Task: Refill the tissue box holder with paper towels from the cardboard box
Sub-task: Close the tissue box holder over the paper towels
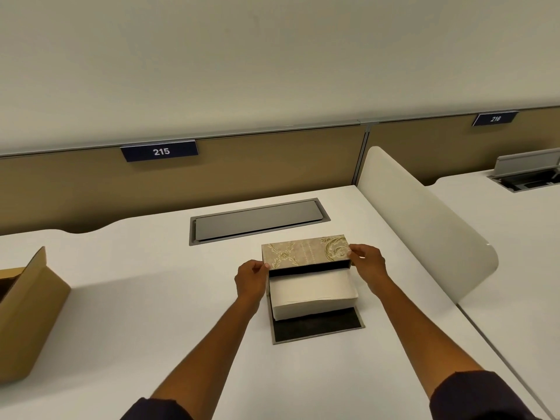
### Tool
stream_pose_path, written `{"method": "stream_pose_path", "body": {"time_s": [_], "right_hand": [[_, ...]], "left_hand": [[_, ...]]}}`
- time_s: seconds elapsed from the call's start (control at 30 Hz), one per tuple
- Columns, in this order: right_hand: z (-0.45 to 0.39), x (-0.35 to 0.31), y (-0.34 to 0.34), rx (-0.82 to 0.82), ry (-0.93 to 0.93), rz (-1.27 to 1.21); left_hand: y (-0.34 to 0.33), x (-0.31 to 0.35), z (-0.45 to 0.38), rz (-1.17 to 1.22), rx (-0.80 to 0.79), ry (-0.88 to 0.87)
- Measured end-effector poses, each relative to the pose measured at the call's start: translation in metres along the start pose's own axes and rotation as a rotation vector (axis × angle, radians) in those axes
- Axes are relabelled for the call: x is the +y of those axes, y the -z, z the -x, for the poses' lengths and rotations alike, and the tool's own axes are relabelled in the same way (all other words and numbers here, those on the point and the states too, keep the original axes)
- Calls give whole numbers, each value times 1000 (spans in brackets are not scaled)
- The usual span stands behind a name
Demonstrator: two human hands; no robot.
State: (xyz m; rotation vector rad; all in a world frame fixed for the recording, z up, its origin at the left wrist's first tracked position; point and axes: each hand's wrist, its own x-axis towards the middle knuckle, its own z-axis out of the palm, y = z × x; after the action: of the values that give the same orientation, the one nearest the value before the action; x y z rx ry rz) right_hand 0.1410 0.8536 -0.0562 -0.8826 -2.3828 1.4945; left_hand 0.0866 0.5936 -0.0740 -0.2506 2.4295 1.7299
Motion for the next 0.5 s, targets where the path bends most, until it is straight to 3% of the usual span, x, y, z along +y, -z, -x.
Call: {"method": "stream_pose_path", "body": {"time_s": [0.5], "right_hand": [[19, 19, 10, 31, 29, -57]], "left_hand": [[10, -20, 22, 60, -71, -135]]}}
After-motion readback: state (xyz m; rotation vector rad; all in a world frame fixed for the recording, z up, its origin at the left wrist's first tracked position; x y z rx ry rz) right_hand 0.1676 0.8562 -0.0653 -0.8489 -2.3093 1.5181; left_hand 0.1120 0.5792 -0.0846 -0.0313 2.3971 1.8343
